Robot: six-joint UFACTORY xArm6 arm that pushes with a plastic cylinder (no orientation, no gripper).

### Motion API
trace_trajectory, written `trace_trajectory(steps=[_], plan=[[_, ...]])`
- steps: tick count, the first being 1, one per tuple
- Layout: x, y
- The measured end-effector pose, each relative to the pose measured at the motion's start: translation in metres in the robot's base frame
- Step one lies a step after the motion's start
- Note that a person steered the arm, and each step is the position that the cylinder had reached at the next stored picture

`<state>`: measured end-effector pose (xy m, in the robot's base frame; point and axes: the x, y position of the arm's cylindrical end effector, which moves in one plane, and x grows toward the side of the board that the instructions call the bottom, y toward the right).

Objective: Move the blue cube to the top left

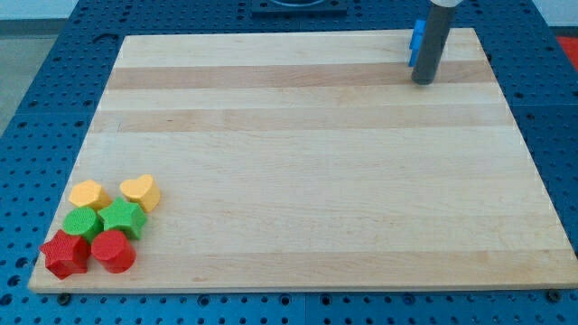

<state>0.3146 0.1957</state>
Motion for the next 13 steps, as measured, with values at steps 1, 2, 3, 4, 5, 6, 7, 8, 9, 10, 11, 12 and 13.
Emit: trace_trajectory(steps=[1, 2, 3, 4, 5, 6, 7, 8, 9, 10, 11, 12, 13], plan=[[0.000, 0.051], [-0.018, 0.109], [-0.067, 0.139], [-0.089, 0.134], [-0.090, 0.100], [-0.090, 0.061], [-0.090, 0.047], [-0.097, 0.054], [-0.113, 0.037], [-0.117, -0.005], [-0.108, -0.056], [-0.094, -0.084], [-0.094, -0.065]])
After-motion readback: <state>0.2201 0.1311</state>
